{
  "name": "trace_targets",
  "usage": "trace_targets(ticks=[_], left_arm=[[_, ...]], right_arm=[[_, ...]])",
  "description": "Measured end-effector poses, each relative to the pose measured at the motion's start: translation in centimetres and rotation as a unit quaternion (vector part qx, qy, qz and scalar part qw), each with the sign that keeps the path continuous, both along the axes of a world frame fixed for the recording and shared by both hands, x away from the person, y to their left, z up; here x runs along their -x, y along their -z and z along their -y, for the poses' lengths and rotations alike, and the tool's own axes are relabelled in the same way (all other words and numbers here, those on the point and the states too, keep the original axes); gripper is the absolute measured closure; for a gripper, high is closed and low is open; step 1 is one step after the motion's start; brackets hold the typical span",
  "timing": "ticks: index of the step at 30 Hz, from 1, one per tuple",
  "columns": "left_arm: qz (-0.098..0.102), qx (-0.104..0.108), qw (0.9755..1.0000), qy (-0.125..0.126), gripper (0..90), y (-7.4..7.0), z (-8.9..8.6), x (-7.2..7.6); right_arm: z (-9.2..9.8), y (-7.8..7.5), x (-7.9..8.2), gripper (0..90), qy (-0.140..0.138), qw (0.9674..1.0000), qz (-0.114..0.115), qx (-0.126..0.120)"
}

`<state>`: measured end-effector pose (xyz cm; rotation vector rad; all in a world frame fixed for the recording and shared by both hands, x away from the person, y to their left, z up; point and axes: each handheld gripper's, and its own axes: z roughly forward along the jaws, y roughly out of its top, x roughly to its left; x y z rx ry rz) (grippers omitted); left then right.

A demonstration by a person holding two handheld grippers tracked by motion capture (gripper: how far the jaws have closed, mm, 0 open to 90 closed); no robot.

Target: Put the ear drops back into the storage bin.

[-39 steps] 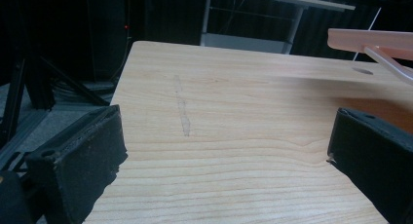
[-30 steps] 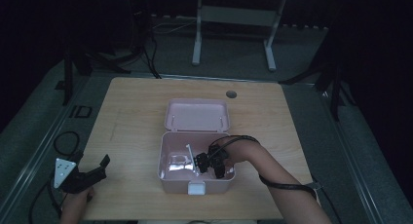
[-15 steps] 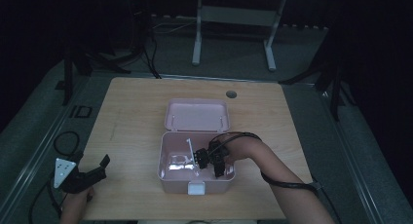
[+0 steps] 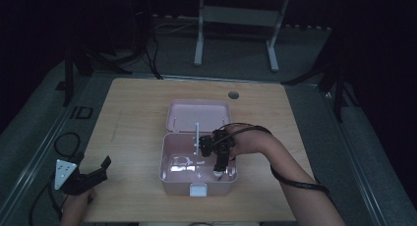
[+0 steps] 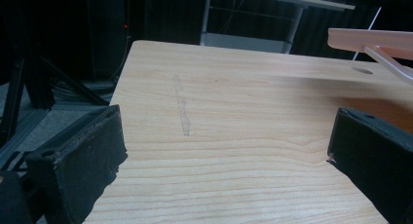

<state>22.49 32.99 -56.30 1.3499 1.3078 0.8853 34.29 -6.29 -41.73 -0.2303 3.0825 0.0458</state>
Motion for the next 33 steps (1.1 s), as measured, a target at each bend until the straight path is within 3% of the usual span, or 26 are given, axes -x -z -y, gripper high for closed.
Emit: trace_targets(ticks=[2,5,9,18,26,33], left_arm=[[0.0,0.001,1.0,0.0,0.4,0.0,0.0,0.0],[0.0,0.001,1.0,-0.001,0.5,0.0,0.0,0.0],[0.0,-0.001,1.0,-0.001,0.5,0.0,0.0,0.0],[0.0,0.0,1.0,-0.001,0.5,0.0,0.0,0.0],[0.001,0.0,1.0,-0.001,0.5,0.0,0.0,0.0],[0.0,0.0,1.0,-0.001,0.5,0.0,0.0,0.0]], right_arm=[[0.4,-1.0,0.0,17.9,0.004,0.9997,-0.01,-0.022],[0.7,-1.6,0.0,14.2,0.01,0.9994,-0.017,-0.028],[1.8,-2.7,-0.1,14.0,0.011,0.9993,0.004,-0.037],[4.1,-4.2,-0.6,14.2,0.036,0.9969,0.026,-0.065],[6.6,-4.1,-1.2,14.7,0.059,0.9952,0.026,-0.073],[9.0,-2.7,-1.8,14.7,0.09,0.9929,0.024,-0.074]])
